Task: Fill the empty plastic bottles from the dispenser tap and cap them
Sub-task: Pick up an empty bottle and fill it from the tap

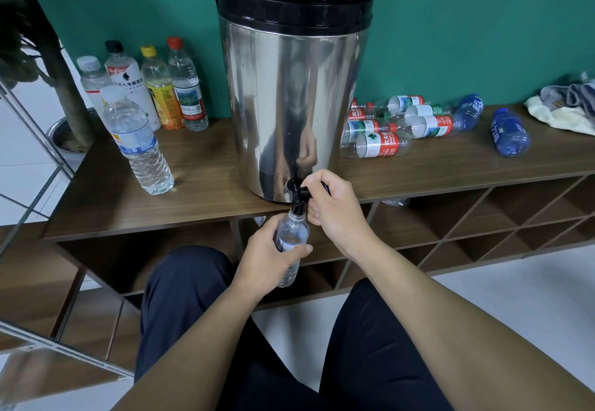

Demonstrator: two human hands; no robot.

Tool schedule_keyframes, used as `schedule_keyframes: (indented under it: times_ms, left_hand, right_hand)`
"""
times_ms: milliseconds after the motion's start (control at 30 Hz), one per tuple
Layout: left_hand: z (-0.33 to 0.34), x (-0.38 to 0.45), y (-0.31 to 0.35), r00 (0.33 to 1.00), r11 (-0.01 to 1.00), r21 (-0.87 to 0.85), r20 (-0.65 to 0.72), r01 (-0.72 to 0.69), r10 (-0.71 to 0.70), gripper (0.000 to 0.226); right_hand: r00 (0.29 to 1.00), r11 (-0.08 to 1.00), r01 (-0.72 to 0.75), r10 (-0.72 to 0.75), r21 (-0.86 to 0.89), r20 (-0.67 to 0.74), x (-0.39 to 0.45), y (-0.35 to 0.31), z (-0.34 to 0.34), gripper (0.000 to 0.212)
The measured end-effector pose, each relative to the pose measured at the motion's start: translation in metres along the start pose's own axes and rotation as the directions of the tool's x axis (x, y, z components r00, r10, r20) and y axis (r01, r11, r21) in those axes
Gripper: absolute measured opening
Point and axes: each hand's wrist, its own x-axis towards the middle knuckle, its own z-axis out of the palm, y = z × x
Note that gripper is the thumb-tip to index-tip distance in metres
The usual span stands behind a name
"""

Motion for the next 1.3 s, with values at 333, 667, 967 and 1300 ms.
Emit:
schedule_keyframes:
  times_ms: [333,667,967,1300]
  left_hand:
    - [0.0007,0.0005,-0.0017,1.0,1.0,-0.013,-0.006,0.001,-0.001,0.061]
    - [0.0005,0.0001,0.0,1.0,1.0,0.014,-0.005,0.0,0.0,0.059]
    - [-0.0003,0.0004,-0.0009,1.0,1.0,0.02,-0.008,-0.003,0.004,0.06]
    - [-0.0002,0.0009,-0.0013,1.0,1.0,0.019,-0.01,-0.002,0.003,0.06]
  right_hand:
    - [1.0,1.0,-0.006,0.006,-0.018,-0.007,-0.0007,-0.0011,0.0003,0.023]
    - [1.0,1.0,-0.012,0.012,-0.018,-0.002,-0.002,-0.0036,0.0005,0.023]
    - [1.0,1.0,-0.008,0.008,-0.007,0.005,-0.0046,-0.0068,0.0012,0.024]
    - [1.0,1.0,-0.009,0.009,-0.009,0.004,-0.0037,-0.0051,0.0013,0.025]
